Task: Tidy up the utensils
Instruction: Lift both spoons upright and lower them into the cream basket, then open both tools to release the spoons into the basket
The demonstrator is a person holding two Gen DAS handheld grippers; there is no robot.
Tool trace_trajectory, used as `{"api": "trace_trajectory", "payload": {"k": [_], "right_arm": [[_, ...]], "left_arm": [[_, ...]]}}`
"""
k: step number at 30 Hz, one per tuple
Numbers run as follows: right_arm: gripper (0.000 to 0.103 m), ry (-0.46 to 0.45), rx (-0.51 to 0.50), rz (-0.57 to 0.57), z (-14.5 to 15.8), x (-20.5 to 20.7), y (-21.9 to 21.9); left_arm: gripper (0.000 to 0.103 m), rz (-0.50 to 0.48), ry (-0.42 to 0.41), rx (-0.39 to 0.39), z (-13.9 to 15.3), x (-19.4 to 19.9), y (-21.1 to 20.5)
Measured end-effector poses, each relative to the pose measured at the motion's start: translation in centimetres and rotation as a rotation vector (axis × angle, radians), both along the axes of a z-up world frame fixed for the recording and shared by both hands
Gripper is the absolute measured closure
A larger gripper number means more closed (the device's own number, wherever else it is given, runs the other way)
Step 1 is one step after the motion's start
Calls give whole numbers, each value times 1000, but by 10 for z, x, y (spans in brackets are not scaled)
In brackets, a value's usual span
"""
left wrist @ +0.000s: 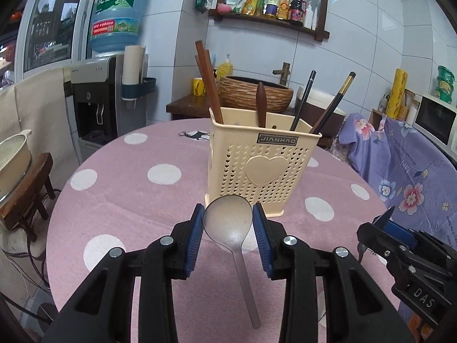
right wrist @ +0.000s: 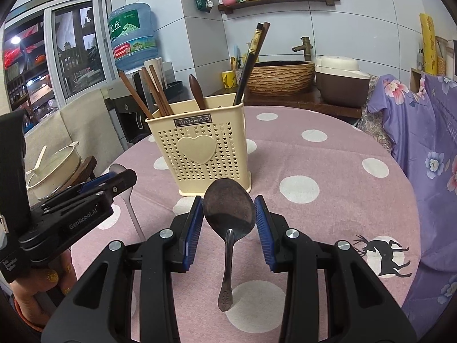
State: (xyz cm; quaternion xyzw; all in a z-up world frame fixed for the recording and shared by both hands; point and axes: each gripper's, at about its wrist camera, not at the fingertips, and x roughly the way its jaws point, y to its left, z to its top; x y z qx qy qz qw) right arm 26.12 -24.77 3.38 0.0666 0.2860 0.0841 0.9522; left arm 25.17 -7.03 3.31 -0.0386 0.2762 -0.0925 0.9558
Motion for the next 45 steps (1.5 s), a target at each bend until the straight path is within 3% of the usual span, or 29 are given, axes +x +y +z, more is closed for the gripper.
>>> {"api": "trace_trajectory", "payload": {"k": [18,22,27,33,37,45], "right_arm": [[66,-32,26,76,21,7,12],[66,-97,12,102,44,16,20],[66,-233,-14,98,96,39,30],[66,-372,-38,24,150,84,37],[66,-377,-59,-13,153,118,40],[66,-278,-85,-26,100,145,36]], "left_arm": [[68,-34,-50,-57,27,-4,15],[68,-49,-89,-73,50,3,17],[68,-20,-223,-81,106,16,23],[68,61,-333,-73,156,57,16],[68,92,-336,-52,149,85,6],[68,67,-287,-9,101,98,-6]]}}
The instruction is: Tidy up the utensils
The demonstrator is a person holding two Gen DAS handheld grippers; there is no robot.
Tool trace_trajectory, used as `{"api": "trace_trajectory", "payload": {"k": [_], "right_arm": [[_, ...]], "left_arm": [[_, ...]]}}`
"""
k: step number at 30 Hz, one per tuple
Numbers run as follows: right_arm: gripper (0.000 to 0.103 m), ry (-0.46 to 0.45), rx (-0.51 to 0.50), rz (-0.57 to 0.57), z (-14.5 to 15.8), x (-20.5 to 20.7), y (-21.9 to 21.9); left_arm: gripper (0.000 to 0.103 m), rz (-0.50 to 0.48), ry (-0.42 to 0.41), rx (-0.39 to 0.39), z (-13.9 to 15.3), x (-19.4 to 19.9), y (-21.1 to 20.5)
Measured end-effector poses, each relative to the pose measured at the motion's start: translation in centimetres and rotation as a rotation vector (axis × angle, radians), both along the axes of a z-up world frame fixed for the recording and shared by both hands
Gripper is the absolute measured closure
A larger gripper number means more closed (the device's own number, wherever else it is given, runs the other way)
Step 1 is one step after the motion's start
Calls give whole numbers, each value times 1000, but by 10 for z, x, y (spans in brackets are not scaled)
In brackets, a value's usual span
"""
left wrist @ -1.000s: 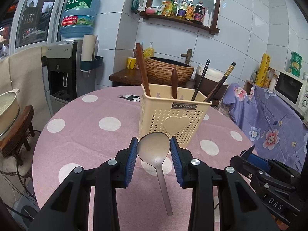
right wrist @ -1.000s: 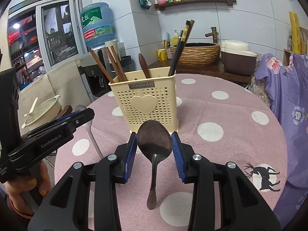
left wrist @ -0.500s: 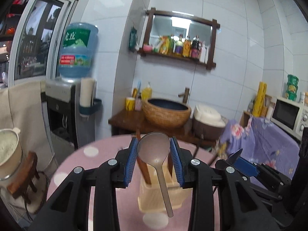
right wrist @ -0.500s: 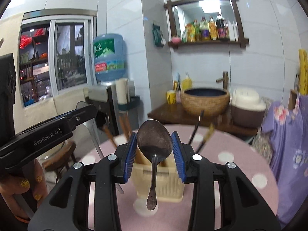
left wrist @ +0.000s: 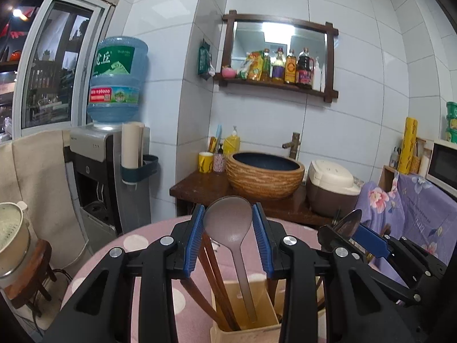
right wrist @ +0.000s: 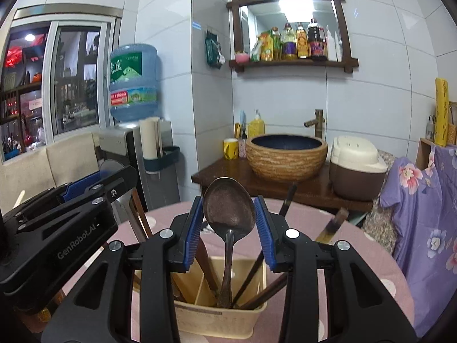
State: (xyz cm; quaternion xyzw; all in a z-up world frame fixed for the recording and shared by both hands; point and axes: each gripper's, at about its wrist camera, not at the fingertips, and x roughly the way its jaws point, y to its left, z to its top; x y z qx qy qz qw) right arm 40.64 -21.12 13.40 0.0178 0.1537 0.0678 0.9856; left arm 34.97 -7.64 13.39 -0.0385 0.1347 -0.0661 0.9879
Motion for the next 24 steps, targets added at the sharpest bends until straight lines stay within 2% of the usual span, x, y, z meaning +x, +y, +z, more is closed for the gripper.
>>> {"api": "trace_trajectory", "payload": {"k": [2,6,9,14,16,19,21,24], "right_arm": [[66,17,-12,6,-11,0,2],[66,39,-39,18,-28,0,5],[66,61,-62,33,-38,4,9],[65,77,-77,27,-49,4,8],[62,84,-87,26,-52,3,9],[60,72,-92,31,-55,-2,9],[54,55,-104,33,-54,-8,11],[48,8,-124,28,-52,-23,11]], "left_arm": [[68,-4,6,12,-7,0,0],[68,3,-68,87,-13,-12,-6],[68,-6,-87,135,-14,-16,-10],[66,-22,-80,139,-12,-14,-9],[59,-23,-77,134,-13,-14,-8],[57,-30,-81,114,-15,-18,-4],[56,-37,-86,102,-14,-24,-1],[28,-1,-128,66,-11,-41,7]]}}
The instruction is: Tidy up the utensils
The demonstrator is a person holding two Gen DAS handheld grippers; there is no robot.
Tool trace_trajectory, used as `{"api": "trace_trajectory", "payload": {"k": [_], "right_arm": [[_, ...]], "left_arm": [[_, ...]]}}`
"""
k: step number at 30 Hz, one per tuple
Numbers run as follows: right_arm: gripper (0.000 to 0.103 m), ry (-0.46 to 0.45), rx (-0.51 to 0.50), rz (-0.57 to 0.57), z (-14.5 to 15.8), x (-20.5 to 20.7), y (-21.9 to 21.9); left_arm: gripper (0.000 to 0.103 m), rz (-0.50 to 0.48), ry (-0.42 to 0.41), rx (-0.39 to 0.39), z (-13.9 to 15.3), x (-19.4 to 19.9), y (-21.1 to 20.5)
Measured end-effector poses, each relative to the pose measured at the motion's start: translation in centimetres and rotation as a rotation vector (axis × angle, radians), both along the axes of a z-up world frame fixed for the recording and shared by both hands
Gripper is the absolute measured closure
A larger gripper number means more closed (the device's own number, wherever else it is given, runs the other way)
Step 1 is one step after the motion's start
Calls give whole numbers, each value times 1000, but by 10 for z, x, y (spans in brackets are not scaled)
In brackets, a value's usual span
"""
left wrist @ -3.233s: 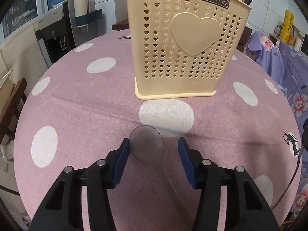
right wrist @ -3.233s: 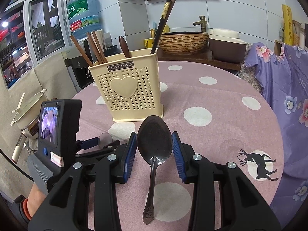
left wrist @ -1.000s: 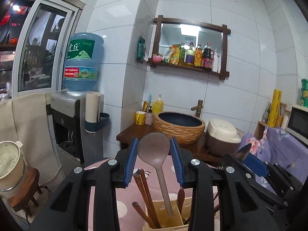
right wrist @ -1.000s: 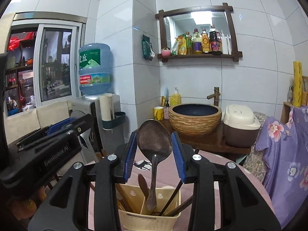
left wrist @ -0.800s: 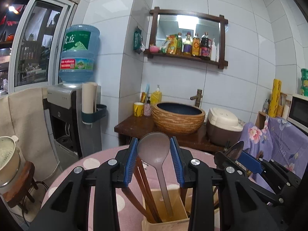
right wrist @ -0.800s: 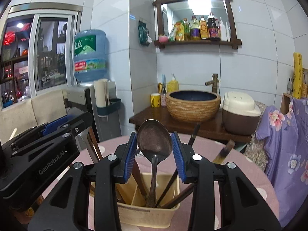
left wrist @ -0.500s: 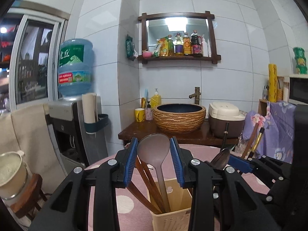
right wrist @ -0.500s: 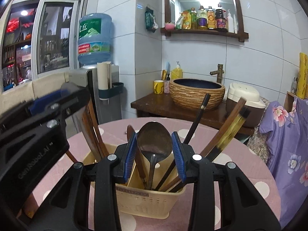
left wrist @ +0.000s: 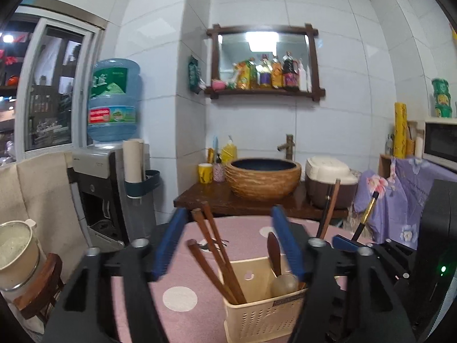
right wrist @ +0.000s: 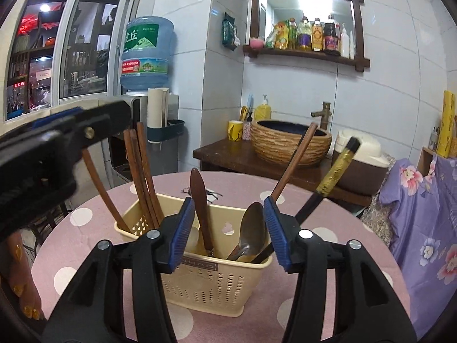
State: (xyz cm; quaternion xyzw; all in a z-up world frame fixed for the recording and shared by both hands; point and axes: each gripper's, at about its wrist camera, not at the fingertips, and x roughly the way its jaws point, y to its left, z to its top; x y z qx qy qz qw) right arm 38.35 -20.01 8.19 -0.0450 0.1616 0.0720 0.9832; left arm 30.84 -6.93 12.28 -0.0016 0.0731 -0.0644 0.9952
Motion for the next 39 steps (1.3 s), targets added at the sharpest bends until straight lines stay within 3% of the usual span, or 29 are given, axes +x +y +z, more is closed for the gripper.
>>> {"api": "trace_trajectory", "payload": {"k": [2,5,8,14,21,30,39], "right_arm": [[45,-31,-10,-4,1,-11,-1],[40,-57,-6,6,4,-29,-3],[23,-87,-3,-10,5,-53,-7],[7,-74,23,-15,-3,-97,-16],[6,-11,72,-25,-22,-144,-24],[6,-2,60,-39,-67,-224,-24],[6,-34,99,-81,-89,-297,-26]], "left_arm": [[25,-3,-29,-46,3,-13,9],[20,1,-35,-55,6,-26,16],[12,9,-42,-76,3,-42,28],[6,8,32,-77,-16,-65,42],[6,2,125,-19,-43,-89,45],[5,-17,189,-84,-97,-161,62],[5,92,117,-99,-119,-240,71]]}}
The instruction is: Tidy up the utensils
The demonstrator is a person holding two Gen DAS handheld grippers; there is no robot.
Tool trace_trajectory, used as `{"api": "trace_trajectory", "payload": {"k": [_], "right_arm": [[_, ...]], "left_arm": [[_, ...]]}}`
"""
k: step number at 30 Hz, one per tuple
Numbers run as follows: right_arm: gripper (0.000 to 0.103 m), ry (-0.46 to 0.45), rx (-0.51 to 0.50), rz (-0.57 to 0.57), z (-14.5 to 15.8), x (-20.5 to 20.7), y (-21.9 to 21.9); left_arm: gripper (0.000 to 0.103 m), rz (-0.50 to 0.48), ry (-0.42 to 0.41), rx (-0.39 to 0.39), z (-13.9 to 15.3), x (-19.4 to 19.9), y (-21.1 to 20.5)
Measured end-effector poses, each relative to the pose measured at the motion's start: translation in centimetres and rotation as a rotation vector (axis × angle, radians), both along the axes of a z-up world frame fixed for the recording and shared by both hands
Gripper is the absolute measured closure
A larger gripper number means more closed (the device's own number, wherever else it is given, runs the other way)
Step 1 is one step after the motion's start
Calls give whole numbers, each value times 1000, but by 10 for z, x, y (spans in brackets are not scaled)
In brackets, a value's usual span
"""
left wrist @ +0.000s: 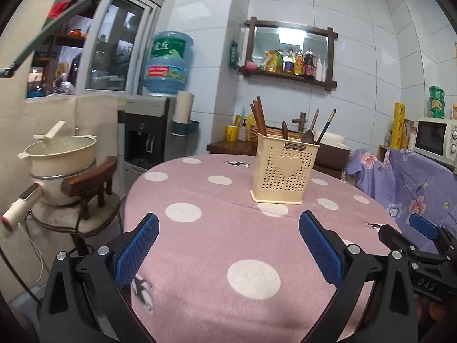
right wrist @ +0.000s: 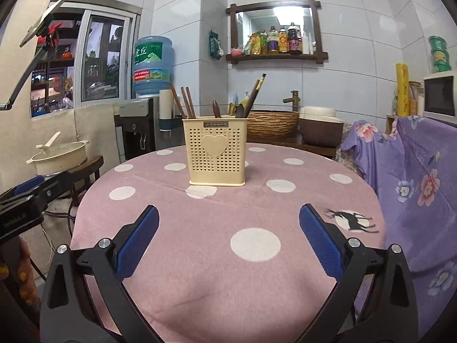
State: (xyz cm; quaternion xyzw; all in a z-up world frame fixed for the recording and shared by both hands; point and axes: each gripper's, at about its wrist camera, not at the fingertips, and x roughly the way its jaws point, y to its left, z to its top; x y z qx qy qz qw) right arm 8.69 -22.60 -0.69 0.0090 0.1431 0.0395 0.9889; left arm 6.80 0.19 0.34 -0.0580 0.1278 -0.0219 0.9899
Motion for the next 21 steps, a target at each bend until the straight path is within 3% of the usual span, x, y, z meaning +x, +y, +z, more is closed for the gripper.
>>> {"api": "trace_trajectory", "payload": {"k": [3,8,21], "right_arm": [[6,9,20,-17,-2,-17,-2],[6,-34,-79,-42,1,-39,8],[6,-80,-93,13,8,-58,17]], "left_arm": [[5,18,-28,0,-3,-22,-1],[5,22,-77,70,1,-35,-9],[5,34,-76,46,-3,-39,-6]]}}
